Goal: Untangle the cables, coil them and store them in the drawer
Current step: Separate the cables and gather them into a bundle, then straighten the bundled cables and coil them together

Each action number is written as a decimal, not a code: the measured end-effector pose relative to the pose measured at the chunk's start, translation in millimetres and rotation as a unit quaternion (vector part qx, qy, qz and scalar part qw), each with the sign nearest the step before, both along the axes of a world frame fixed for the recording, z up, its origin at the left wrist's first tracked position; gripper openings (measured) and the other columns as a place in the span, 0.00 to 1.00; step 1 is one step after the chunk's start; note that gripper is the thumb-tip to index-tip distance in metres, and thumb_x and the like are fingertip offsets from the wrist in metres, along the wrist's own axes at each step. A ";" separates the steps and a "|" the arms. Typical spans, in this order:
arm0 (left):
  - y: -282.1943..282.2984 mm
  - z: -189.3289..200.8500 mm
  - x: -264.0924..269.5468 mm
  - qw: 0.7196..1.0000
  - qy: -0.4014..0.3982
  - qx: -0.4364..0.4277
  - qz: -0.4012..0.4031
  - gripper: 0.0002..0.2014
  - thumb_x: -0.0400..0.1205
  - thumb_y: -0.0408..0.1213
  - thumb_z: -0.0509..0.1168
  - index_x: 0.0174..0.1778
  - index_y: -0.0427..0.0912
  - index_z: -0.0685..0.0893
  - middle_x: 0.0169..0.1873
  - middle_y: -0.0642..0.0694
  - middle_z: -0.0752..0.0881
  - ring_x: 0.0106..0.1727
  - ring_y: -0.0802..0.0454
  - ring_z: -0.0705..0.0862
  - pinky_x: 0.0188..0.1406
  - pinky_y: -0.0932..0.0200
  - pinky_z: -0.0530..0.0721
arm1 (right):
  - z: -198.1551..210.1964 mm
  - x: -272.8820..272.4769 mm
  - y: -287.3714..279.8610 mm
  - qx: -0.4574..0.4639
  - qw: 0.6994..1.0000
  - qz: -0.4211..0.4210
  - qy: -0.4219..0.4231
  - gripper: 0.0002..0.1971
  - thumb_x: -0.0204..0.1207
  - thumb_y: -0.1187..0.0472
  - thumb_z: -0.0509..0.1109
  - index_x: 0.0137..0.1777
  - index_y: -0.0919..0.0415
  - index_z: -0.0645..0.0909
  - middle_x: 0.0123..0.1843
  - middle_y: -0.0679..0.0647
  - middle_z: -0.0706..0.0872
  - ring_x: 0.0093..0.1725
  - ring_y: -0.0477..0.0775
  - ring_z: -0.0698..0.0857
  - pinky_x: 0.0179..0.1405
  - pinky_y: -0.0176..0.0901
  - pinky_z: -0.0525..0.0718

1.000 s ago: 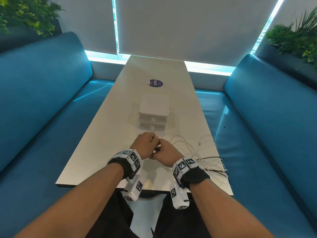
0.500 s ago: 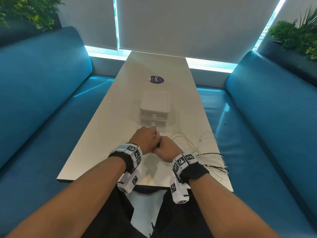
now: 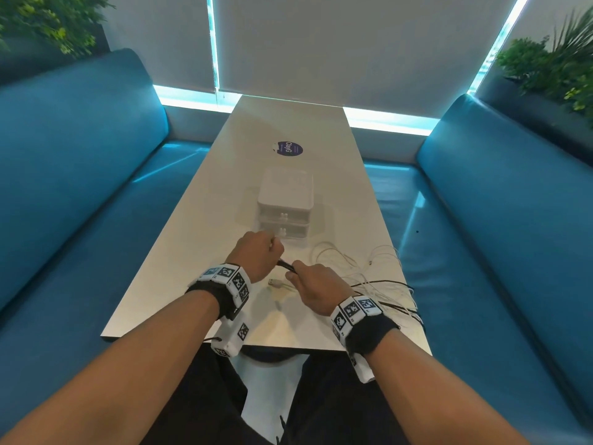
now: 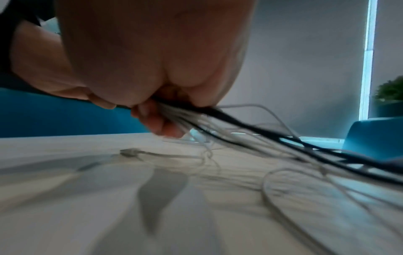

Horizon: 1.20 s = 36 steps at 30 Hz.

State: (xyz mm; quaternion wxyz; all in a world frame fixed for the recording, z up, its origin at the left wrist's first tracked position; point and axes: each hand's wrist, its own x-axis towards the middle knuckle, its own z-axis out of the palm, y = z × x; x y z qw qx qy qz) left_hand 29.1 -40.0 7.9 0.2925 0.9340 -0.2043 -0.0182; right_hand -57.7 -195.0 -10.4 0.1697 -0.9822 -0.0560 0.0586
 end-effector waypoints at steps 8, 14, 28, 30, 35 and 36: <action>20.9 -12.4 6.5 0.995 0.030 -0.098 -0.011 0.24 0.87 0.61 0.49 0.40 0.45 0.74 0.32 0.44 0.84 0.33 0.43 0.82 0.40 0.46 0.81 | 0.4 7.4 12.8 0.050 0.998 -0.041 -0.022 0.16 0.89 0.46 0.48 0.52 0.56 0.70 0.41 0.59 0.85 0.39 0.63 0.82 0.40 0.55 0.81; 37.3 -30.9 -5.3 0.998 0.046 -0.041 0.032 0.25 0.83 0.67 0.50 0.50 0.45 0.72 0.47 0.48 0.79 0.44 0.48 0.80 0.48 0.49 0.79 | 5.4 13.9 13.0 0.081 0.992 -0.087 -0.052 0.16 0.89 0.47 0.48 0.51 0.57 0.71 0.43 0.60 0.87 0.43 0.66 0.83 0.42 0.55 0.79; 0.1 -11.6 -12.2 0.985 0.124 -0.116 -0.026 0.30 0.86 0.63 0.54 0.29 0.41 0.79 0.29 0.44 0.85 0.34 0.45 0.83 0.35 0.53 0.78 | 7.9 11.4 31.7 0.074 0.996 -0.050 -0.024 0.17 0.87 0.52 0.51 0.62 0.60 0.77 0.48 0.65 0.89 0.43 0.68 0.86 0.41 0.53 0.83; -6.5 -9.5 -9.3 0.982 0.104 -0.155 0.009 0.25 0.88 0.54 0.57 0.28 0.43 0.75 0.27 0.46 0.81 0.33 0.44 0.81 0.30 0.55 0.71 | 10.6 11.0 36.2 0.089 0.994 -0.046 -0.037 0.16 0.87 0.54 0.52 0.64 0.62 0.75 0.48 0.65 0.88 0.42 0.68 0.86 0.40 0.54 0.83; -9.1 -4.7 -0.2 0.982 0.032 -0.184 0.022 0.21 0.87 0.58 0.54 0.50 0.43 0.81 0.42 0.48 0.84 0.42 0.50 0.84 0.42 0.52 0.81 | 29.0 14.8 34.2 0.128 0.990 -0.025 -0.059 0.13 0.86 0.60 0.56 0.64 0.64 0.75 0.48 0.66 0.88 0.39 0.65 0.83 0.37 0.48 0.76; -7.5 -4.7 3.1 0.982 0.020 -0.186 0.023 0.23 0.86 0.60 0.53 0.53 0.44 0.81 0.44 0.48 0.83 0.44 0.51 0.84 0.44 0.51 0.82 | 31.9 16.3 34.1 0.136 0.989 -0.017 -0.059 0.12 0.85 0.59 0.58 0.63 0.63 0.75 0.47 0.64 0.88 0.37 0.62 0.81 0.36 0.46 0.74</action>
